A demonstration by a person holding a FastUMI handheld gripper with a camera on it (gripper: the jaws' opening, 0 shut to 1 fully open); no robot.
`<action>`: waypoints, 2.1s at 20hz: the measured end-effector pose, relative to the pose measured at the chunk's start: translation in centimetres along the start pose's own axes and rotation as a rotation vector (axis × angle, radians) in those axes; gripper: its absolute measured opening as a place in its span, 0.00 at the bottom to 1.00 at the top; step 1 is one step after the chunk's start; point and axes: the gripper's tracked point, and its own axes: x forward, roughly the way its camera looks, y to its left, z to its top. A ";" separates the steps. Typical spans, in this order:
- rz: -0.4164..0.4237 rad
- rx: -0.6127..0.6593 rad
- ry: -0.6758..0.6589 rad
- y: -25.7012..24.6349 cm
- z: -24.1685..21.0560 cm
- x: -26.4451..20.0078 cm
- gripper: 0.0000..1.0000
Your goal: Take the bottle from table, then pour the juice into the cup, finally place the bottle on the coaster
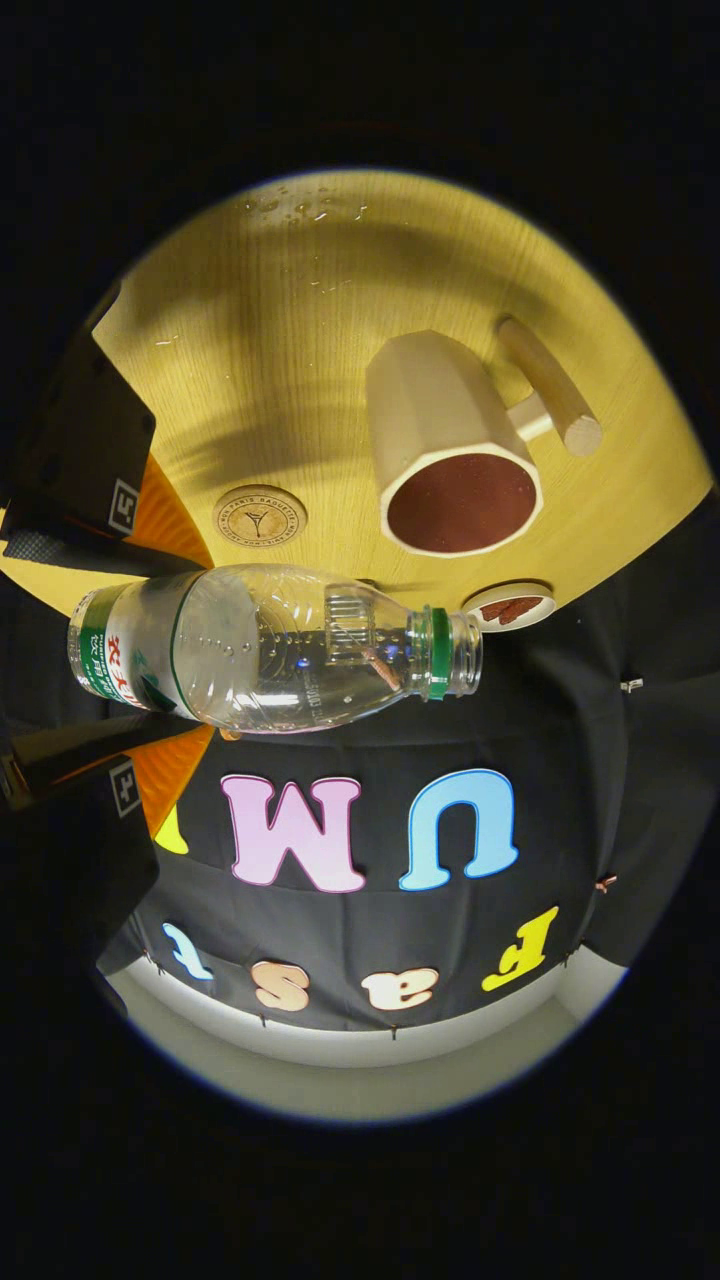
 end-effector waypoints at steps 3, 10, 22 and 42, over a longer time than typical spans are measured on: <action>0.006 -0.020 0.008 0.2 -0.1 0.5 0.66; -0.001 -0.100 0.011 -0.1 -0.1 0.7 0.66; -0.038 -0.213 -0.013 -1.2 0.5 0.7 0.66; -0.069 -0.309 -0.022 -3.4 0.3 0.2 0.66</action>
